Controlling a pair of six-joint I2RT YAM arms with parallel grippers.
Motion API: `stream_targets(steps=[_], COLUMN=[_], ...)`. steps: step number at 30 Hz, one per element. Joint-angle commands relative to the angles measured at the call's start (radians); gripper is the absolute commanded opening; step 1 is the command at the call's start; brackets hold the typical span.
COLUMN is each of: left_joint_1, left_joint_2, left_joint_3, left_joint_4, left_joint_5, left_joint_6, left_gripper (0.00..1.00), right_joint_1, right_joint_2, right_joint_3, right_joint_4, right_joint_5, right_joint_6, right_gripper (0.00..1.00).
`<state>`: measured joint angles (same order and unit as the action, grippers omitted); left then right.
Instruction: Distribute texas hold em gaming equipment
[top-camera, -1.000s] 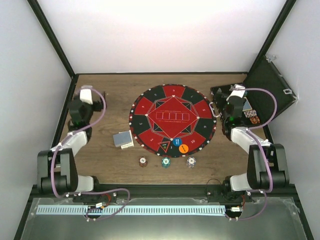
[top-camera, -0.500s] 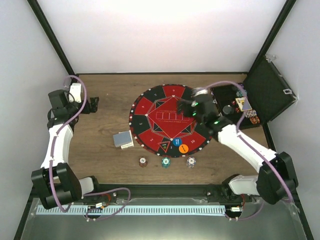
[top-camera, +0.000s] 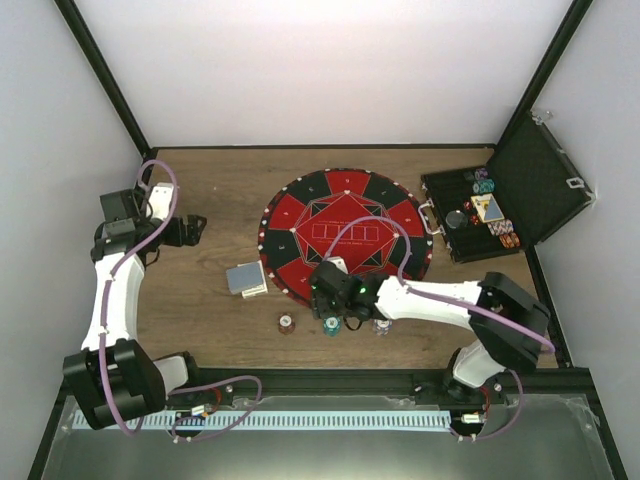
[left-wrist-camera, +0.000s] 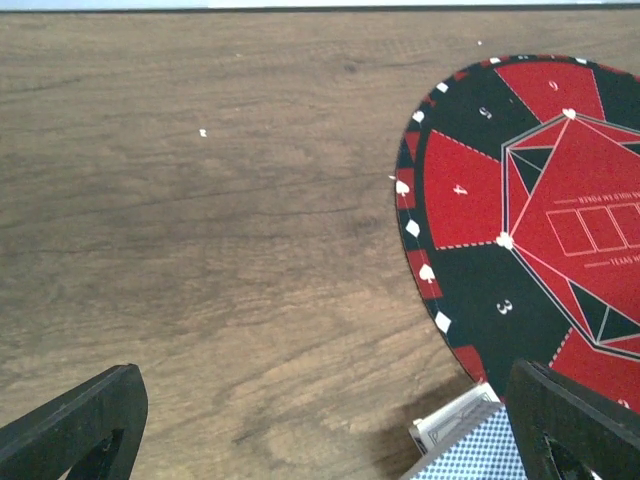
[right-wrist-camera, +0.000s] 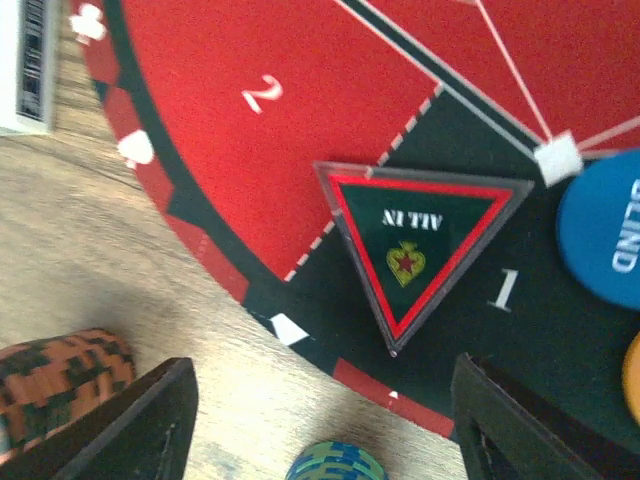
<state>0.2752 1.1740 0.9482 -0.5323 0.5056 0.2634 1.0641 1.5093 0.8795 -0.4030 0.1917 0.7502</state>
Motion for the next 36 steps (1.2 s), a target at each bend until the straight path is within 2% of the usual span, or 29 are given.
stream_targets(steps=[1, 11, 27, 36], left_joint_1=[0.004, 0.005, 0.004, 0.004], left_joint_2=[-0.019, -0.031, -0.029, -0.024], left_joint_3=[0.037, 0.058, 0.082, 0.084], left_joint_4=[-0.079, -0.120, -0.148, -0.167], left_joint_5=[0.029, 0.045, 0.086, 0.093], left_joint_6=[0.038, 0.070, 0.091, 0.090], left_gripper=[1.00, 1.00, 1.00, 1.00], right_joint_1=[0.004, -0.017, -0.069, -0.101], right_joint_2=[0.059, 0.186, 0.329, 0.488], right_joint_3=[0.010, 0.093, 0.214, 0.415], right_joint_4=[-0.040, -0.084, -0.070, -0.072], right_joint_5=[-0.008, 0.014, -0.006, -0.006], right_joint_6=[0.058, 0.017, -0.099, -0.196], right_gripper=[0.69, 0.62, 0.43, 0.35])
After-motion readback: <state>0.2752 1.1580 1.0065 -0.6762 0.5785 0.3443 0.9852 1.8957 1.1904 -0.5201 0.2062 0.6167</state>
